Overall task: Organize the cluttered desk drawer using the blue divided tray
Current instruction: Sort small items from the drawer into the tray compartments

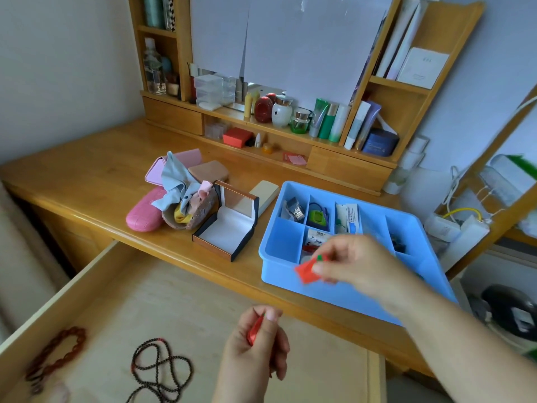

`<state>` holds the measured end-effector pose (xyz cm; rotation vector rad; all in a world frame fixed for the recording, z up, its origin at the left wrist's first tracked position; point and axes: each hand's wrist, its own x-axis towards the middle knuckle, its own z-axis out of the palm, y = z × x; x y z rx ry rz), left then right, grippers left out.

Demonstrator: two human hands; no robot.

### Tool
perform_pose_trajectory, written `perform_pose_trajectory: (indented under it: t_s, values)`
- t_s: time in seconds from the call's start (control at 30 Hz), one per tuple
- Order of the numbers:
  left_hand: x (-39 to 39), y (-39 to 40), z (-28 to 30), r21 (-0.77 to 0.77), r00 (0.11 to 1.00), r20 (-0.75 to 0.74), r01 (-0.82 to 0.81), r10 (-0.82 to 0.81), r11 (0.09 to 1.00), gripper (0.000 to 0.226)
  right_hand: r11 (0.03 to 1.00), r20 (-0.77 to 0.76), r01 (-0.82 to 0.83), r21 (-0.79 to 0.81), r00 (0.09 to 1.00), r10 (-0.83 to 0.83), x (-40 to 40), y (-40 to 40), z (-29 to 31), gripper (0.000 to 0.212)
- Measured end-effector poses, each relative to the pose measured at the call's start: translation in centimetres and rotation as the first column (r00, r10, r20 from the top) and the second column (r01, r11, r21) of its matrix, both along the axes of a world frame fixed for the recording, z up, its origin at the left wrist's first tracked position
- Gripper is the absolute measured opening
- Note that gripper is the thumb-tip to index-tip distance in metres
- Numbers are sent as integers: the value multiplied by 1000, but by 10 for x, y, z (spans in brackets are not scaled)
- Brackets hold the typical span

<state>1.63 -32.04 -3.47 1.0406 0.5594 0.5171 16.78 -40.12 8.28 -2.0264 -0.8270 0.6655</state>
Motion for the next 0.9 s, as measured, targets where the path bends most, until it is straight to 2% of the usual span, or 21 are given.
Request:
perform_pose_trajectory:
  t_s: [0.07,0.13,0.27,0.43,0.47,0.53,0.57,0.73,0.83,0.9]
  values:
    - [-3,4,-10,-98,998,-57,-45,39,994,28,990,271,138,25,952,-140,27,3,11,12]
    - [-6,8,-20,-210,993,-116,-59,35,976,37,983,463,174,-53,877,-130,48,9,13,17]
    - [-12,11,-35,-306,983,-185,-37,-21,951,37,942,549,73,-327,826,127,65,30,-7,22]
    - [-17,13,-42,-312,983,-184,-34,-25,949,36,859,645,49,-510,682,345,68,50,-24,8]
    - [-18,13,-43,-307,982,-185,-34,-25,951,36,836,683,72,-544,617,391,67,52,-26,11]
    - [-19,14,-44,-302,980,-195,-31,-30,953,36,765,740,156,-625,430,517,66,56,-29,18]
    - [-19,14,-43,-303,979,-199,-31,-32,953,36,723,730,200,-661,393,559,64,58,-30,21]
    - [-20,10,-41,-303,974,-219,-17,-53,953,35,589,650,282,-758,401,645,58,65,-36,27]
    - [-21,8,-39,-297,971,-230,-11,-61,955,31,598,647,265,-756,440,623,56,64,-34,25]
    - [-23,8,-36,-309,975,-212,-8,-61,951,22,637,648,226,-737,505,570,54,58,-28,19]
